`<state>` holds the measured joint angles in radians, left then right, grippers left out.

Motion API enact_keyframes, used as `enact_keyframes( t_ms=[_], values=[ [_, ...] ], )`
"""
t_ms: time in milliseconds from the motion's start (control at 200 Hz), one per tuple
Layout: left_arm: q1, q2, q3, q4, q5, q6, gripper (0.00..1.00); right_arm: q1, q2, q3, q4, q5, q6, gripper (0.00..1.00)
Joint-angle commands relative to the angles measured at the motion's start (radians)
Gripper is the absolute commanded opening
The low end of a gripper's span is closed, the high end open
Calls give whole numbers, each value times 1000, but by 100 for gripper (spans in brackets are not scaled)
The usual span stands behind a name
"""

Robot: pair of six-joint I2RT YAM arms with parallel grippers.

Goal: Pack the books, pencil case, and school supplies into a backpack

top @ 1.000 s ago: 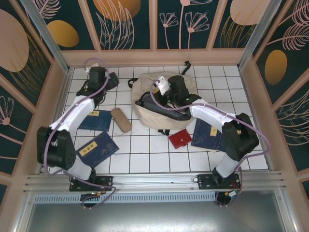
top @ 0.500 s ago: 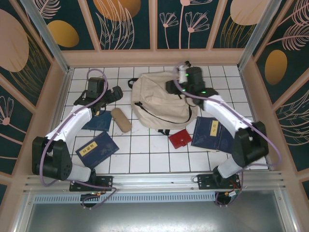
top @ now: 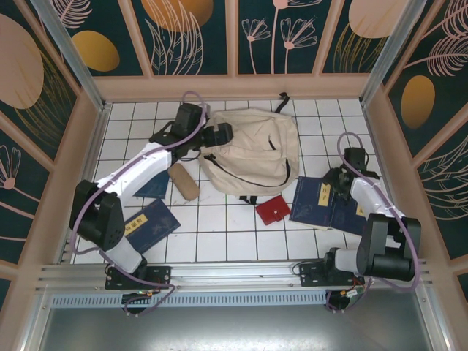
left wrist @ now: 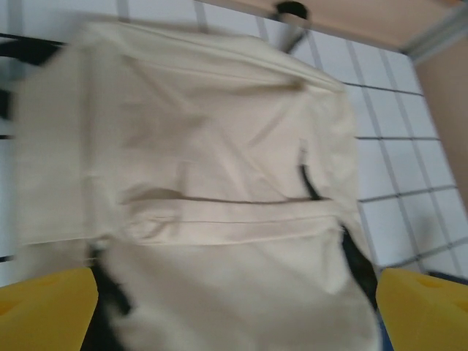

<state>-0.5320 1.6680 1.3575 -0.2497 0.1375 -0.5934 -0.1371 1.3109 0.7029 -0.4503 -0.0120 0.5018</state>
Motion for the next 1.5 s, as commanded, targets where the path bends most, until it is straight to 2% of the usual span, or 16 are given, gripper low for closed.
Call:
enact_keyframes(
  t_ms=[0,140,250,405,515,671,801,916,1156,1211,1216,1226,1251,1306,1411,1496],
  values=[
    [-83,70,88,48,91,-71,97,-13,21,-48,49,-142,-4,65],
    [-172,167,159,79,139,-112,92,-4,49,-69,97,-229,-12,56],
    [-193,255,196,61,132,-126,87,1,66,-61,121,-266,-17,48],
    [-192,394,279,-64,-64,-82,84,23,122,-34,159,-292,-24,39],
    [-162,479,324,-110,-115,-87,83,52,166,-7,191,-307,-17,37],
    [-106,489,285,-96,-187,-75,84,102,233,40,234,-335,-8,32],
    [-41,487,246,-96,-203,-65,83,128,278,77,251,-329,-10,14],
    [-19,454,226,-80,-198,-31,84,134,266,87,240,-311,-24,0],
    [-19,422,262,-90,-139,-9,85,136,139,80,108,-149,-90,0],
    [-19,406,268,-91,-123,-15,85,156,123,95,67,-118,-124,19],
    [-20,404,269,-91,-122,-15,85,160,123,100,57,-112,-131,24],
    [-20,401,270,-90,-119,-17,85,162,123,102,53,-110,-135,27],
    [-22,389,268,-86,-111,-21,86,184,128,115,27,-94,-151,40],
    [-27,363,264,-78,-102,-32,86,217,138,136,-10,-44,-161,55],
    [-43,320,254,-76,-94,-55,87,263,160,142,0,-78,-199,63],
    [-72,297,243,-65,-77,-71,87,292,221,164,-11,-66,-216,64]
  ],
)
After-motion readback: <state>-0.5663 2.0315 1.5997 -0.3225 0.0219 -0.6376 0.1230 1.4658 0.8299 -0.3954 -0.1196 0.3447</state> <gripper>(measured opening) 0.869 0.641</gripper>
